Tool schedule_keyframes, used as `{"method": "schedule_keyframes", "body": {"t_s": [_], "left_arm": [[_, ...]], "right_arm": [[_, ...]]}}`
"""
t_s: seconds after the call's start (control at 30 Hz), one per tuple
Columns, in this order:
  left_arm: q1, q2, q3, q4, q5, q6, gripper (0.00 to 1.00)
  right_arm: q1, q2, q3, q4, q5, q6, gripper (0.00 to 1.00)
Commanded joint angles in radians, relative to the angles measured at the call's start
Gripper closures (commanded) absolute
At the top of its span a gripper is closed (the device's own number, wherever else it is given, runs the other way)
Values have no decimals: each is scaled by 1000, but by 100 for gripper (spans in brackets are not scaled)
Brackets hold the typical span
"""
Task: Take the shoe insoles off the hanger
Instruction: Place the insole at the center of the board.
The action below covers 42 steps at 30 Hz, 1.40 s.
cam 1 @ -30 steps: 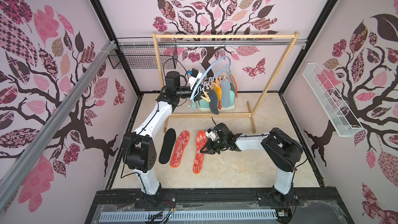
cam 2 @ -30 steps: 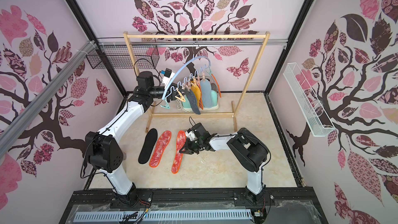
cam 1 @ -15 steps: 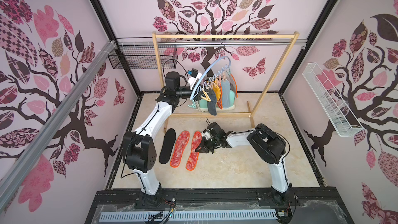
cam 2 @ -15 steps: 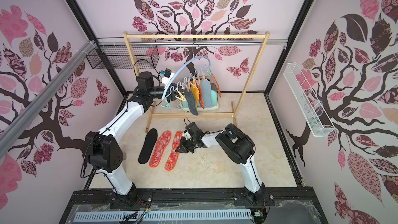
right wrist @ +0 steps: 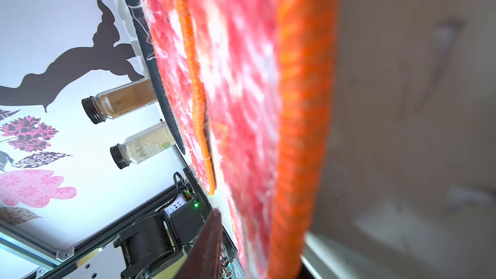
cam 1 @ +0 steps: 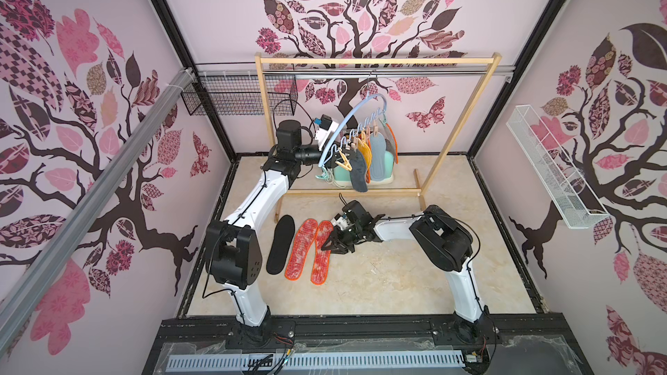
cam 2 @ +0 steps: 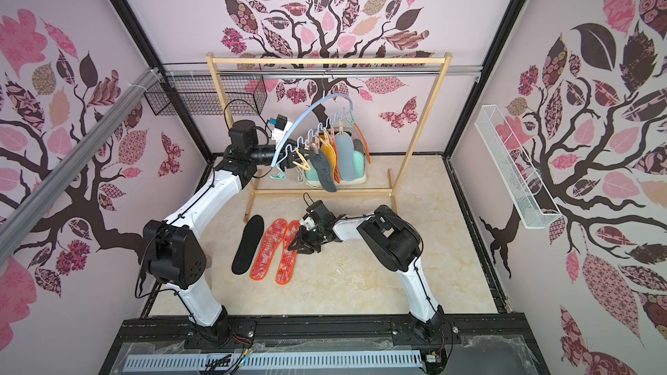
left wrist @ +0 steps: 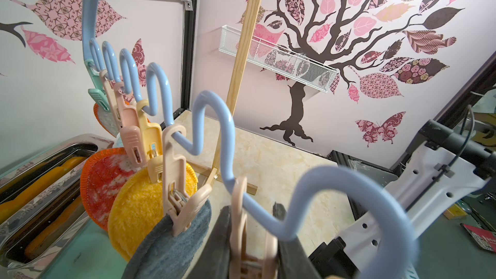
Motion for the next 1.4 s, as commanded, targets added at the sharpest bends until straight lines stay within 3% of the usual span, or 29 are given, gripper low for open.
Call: {"method": "schedule_keyframes", "body": {"t_s": [0.0, 0.43, 0.63, 0.77, 0.87, 1.0, 1.1, 1.37], "left_arm": [[7, -26, -12, 8, -2, -4, 96], [16, -21, -18, 41, 4, -34, 97], [17, -13, -10, 49, 7, -43, 97], [18, -12, -12, 50, 7, -44, 97], [20, -12, -14, 49, 8, -44, 97], [23, -15, -14, 49, 8, -44, 97], [24, -20, -20, 49, 6, -39, 97], [26, -25, -20, 48, 7, -43, 97]], "right_arm": [[6, -16, 15, -137, 74, -84, 65], [7, -120, 15, -348, 270, -279, 55], [6, -145, 20, -380, 223, -371, 55], [6, -170, 20, -414, 267, -428, 54], [7, -169, 10, -368, 232, -441, 53], [6, -128, 30, -311, 150, -402, 58], [6, -165, -5, -261, 179, -406, 60], [-17, -361, -132, -232, 355, -572, 62]]}}
